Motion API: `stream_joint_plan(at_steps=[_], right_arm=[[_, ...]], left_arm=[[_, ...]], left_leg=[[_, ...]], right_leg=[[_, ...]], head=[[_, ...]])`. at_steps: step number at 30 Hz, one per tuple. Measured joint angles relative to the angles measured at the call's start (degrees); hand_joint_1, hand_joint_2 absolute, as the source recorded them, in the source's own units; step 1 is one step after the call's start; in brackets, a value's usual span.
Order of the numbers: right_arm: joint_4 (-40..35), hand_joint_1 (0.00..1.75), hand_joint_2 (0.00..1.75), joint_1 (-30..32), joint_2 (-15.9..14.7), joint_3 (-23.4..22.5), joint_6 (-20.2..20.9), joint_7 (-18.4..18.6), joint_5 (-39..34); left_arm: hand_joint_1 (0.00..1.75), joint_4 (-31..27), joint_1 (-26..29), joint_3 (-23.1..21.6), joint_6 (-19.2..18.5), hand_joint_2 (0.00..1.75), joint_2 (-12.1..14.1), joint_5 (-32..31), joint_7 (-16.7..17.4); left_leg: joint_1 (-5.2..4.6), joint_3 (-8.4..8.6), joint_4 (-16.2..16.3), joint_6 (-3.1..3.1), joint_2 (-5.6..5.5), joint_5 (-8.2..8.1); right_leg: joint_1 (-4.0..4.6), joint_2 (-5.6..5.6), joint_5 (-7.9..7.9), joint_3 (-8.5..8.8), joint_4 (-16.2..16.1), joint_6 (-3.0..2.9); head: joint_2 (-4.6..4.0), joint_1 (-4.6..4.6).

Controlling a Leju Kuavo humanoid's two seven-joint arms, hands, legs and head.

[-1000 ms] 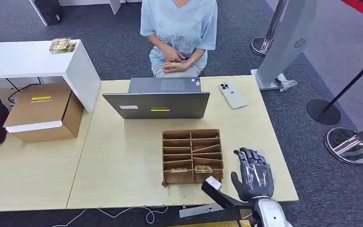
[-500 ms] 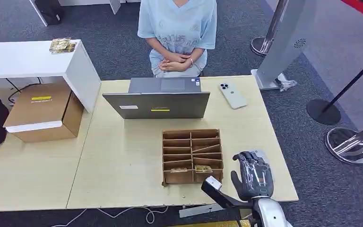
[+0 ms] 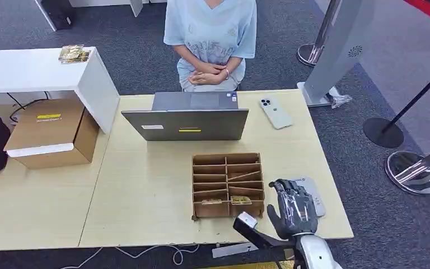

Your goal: Pass the card to the sensor for recognition and then transmit it.

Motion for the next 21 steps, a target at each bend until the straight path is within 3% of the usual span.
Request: stream_joint_plan(at_steps=[7,21], right_arm=[[2.2,0.73,1.75,-2.1,0.2,2.0,0.2,-1.4,-0.5],[5.7,0.7,1.75,-5.0,0.8,4.0,0.5,-2.1,-1.3]], left_arm=[[0.0,0.0,0.0,-0.3,0.0,0.0,0.0,0.0,0.1],[0.0,0.0,-0.1,-0.4,0.0,0.0,0.0,0.0,0.1]], left_leg=[[0.0,0.0,0.0,0.0,0.0,0.0],[0.0,0.0,0.0,-0.01,-0.02,0.01]], right_leg=[[0.0,0.01,0.0,0.0,0.0,0.0],[0.0,0.0,0.0,0.0,0.0,0.0]], head=[[0.0,0.0],[0.0,0.0]])
